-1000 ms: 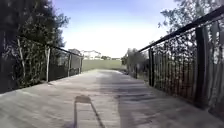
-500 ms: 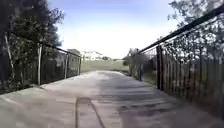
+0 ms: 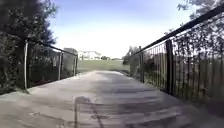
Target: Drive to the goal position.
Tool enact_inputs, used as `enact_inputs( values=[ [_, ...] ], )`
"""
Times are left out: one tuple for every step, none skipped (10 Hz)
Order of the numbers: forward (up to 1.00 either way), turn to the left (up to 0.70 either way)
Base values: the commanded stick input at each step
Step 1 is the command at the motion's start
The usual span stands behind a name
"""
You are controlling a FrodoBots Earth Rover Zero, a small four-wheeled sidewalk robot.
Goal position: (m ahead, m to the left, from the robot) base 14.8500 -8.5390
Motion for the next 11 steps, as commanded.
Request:
enact_inputs(
  values=[
    [1.00, 0.00],
    [1.00, 0.00],
    [1.00, 0.00],
    [1.00, 0.00],
    [1.00, 0.00],
    [1.00, 0.00],
    [1.00, 0.00],
    [1.00, 0.00],
    [1.00, 0.00],
    [1.00, 0.09],
    [1.00, 0.27]
  ],
)
